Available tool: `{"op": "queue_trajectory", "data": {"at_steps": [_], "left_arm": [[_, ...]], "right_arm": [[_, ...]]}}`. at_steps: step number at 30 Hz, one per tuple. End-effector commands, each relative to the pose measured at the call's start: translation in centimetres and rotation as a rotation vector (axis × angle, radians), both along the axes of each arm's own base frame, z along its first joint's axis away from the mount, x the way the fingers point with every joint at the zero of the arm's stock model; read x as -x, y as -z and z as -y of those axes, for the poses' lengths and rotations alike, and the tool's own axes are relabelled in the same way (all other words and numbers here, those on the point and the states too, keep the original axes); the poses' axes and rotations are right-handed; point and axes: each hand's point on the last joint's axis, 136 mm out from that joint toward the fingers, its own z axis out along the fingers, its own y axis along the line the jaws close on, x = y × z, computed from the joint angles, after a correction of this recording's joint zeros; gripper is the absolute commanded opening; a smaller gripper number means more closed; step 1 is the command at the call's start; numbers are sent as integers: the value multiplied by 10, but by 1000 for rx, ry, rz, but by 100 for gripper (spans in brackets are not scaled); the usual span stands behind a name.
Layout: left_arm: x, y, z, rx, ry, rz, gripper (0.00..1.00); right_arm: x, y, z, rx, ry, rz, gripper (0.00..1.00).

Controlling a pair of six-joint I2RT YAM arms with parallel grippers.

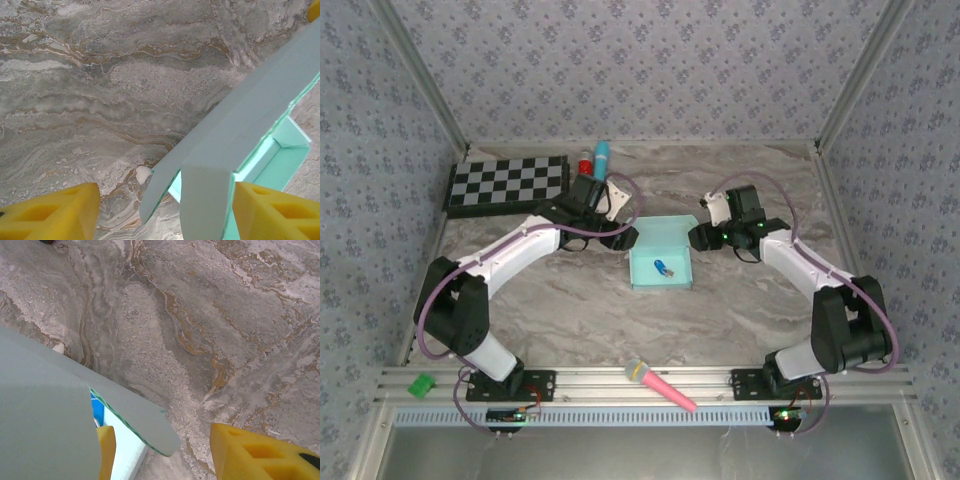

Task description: Fold the paper box

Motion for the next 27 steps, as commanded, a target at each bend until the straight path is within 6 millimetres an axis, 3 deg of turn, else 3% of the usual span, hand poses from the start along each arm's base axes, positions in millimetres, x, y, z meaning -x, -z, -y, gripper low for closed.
{"op": "queue_trajectory", "data": {"at_steps": [1, 11, 20, 27], "left_arm": [[-2, -1, 10, 31, 11, -12, 69], [0, 10, 11, 37, -2, -52, 61], [3, 12, 8, 36, -8, -50, 50], [3, 16, 5, 23, -23, -56, 50]], "right_arm": [[-6, -8, -5, -14, -29, 12, 53], [-8, -10, -16, -39, -56, 1, 45], [-8, -8, -13, 31, -36, 11, 40], [-10, -10, -10, 96, -9, 45, 37]]}}
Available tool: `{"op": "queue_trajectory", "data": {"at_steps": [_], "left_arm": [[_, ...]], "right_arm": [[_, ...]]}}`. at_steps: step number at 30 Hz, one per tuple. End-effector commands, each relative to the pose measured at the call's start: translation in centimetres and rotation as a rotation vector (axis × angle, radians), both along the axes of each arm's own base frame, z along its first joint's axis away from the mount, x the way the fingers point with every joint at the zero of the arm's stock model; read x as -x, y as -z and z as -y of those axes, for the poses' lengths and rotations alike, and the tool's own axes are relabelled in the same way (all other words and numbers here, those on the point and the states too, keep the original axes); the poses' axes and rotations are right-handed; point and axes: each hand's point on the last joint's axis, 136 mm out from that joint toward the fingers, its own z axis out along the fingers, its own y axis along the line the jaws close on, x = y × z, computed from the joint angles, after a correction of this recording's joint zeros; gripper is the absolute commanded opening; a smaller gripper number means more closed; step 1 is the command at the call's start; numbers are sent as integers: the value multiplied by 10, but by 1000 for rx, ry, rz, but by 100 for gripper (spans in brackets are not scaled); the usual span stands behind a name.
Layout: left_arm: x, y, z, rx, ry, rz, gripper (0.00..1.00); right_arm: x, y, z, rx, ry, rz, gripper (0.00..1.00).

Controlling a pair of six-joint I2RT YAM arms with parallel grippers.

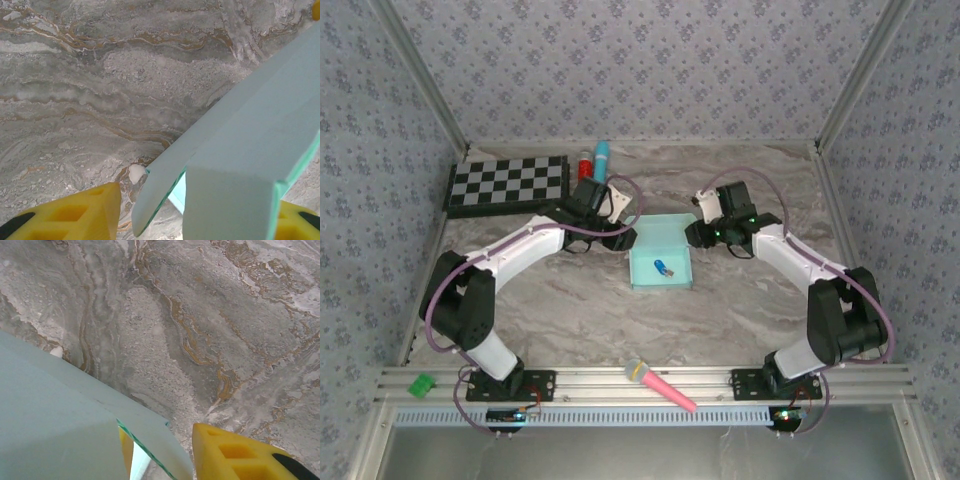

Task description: Fold the paper box

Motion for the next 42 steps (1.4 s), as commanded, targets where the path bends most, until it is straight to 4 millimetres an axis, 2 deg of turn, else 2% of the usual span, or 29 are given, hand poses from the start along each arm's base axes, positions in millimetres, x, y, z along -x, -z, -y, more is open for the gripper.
{"op": "queue_trajectory", "data": {"at_steps": [1, 8, 20, 29, 36, 42], "left_arm": [[3, -1, 2, 10, -2, -1, 50], [3, -3, 2, 13, -5, -3, 40], [1, -1, -5, -27, -30, 1, 32], [-1, -2, -8, -48, -62, 7, 19], [-10, -10, -11, -56, -121, 44, 10], [-22, -18, -16, -60, -181, 96, 10]], "right_arm": [[-4, -11, 4, 53, 13, 40, 37], [-2, -12, 5, 87, 16, 49, 34], [-2, -13, 1, 105, 32, 68, 24], [-2, -14, -4, 104, 60, 82, 20], [-5, -22, -12, 78, 132, 145, 16], [-11, -28, -17, 35, 211, 196, 14]]}}
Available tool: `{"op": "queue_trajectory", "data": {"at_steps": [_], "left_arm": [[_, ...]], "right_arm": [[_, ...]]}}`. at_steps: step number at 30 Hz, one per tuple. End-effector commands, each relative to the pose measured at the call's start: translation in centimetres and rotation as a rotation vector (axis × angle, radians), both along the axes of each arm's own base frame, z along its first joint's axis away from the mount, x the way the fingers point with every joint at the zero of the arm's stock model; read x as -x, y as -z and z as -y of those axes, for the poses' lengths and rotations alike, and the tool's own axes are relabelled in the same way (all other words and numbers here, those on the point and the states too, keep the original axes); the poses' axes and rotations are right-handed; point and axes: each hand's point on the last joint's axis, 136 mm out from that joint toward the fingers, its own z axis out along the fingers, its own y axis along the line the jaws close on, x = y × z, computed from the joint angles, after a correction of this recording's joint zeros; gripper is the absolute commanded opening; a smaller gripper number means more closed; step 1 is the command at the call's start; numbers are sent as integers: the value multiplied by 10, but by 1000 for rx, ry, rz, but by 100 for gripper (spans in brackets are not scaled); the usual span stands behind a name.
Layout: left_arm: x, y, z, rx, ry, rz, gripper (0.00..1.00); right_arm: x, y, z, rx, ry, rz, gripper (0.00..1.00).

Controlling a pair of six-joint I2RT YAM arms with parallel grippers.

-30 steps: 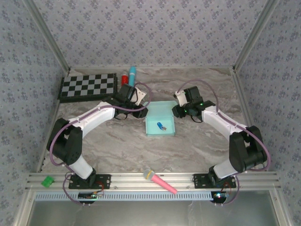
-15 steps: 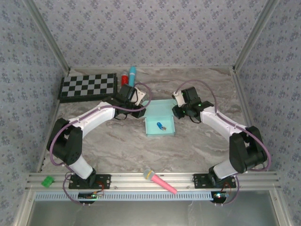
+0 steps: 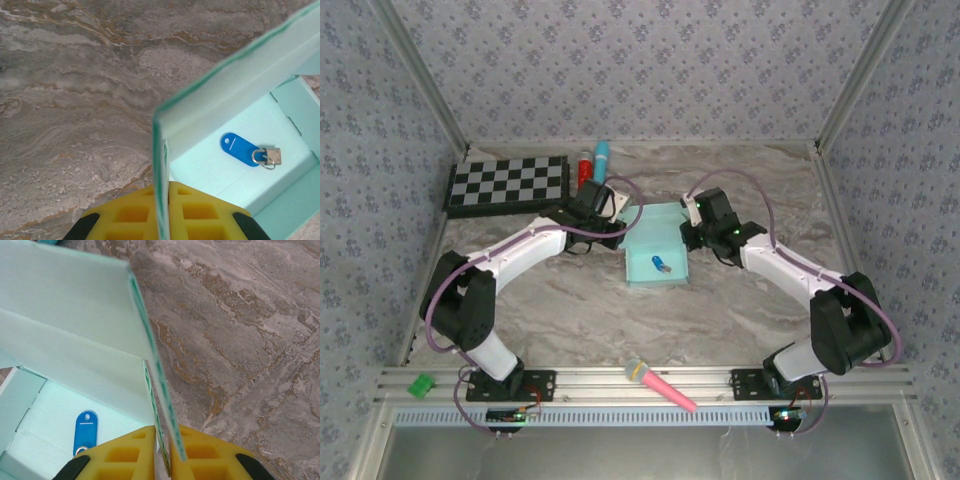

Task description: Fold the paper box

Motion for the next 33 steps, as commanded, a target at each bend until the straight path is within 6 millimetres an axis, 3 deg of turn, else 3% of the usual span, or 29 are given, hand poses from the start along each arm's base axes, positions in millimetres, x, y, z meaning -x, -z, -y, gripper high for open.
{"op": "queue_trajectory", "data": {"at_steps": [1, 13, 33], "left_arm": [[-13, -26, -3, 13, -55, 78, 10], [-36, -39, -7, 3, -125, 176, 12], [-63, -30, -12, -12, -242, 233, 11]], "right_arm": [[-9, -15, 0, -56, 90, 72, 14], [-30, -10, -3, -83, 219, 141, 11], [-65, -2, -23, -92, 317, 193, 12]]}}
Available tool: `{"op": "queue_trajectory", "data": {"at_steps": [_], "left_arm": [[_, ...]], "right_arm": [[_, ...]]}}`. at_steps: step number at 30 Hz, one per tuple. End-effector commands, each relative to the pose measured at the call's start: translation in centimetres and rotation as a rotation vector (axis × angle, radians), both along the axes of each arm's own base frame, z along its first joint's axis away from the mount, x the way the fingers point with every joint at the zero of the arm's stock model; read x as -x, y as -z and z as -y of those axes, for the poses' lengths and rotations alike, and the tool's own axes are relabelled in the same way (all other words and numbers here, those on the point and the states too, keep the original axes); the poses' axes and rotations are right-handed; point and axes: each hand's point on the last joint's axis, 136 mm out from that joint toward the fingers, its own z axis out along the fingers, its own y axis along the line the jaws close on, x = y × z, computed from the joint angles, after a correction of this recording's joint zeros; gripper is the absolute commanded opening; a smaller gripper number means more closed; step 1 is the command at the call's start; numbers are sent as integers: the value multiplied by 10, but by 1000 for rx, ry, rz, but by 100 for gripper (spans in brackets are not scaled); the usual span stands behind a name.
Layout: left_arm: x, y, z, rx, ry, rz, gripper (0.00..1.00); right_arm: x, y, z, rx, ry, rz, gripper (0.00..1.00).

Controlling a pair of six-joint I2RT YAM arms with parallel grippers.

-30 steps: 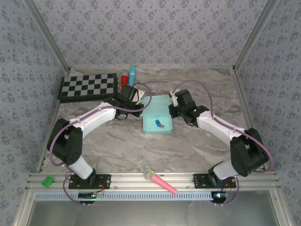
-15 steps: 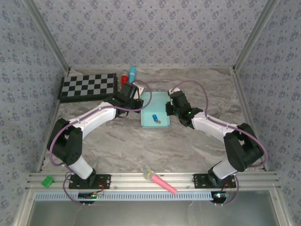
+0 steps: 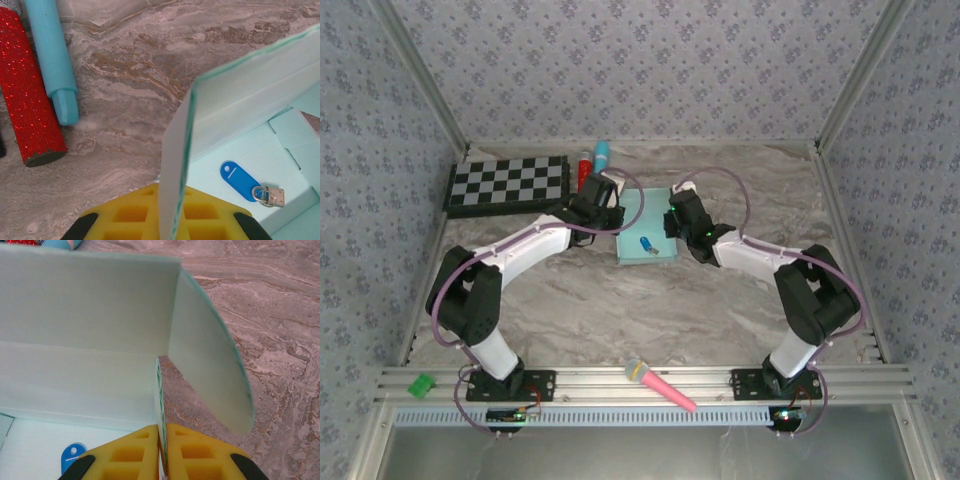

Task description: Fold the paper box

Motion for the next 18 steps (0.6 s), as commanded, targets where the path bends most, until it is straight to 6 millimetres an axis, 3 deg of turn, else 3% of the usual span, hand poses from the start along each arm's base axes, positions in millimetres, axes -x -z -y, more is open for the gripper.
{"op": "queue_trajectory", "data": {"at_steps": [1, 18], "left_arm": [[-15, -13, 1, 35, -53, 57, 11], [-24, 3, 5, 70, -87, 67, 12]], "right_arm": [[-12, -12, 0, -21, 65, 43, 12], [-20, -10, -15, -50, 104, 69, 13]]}}
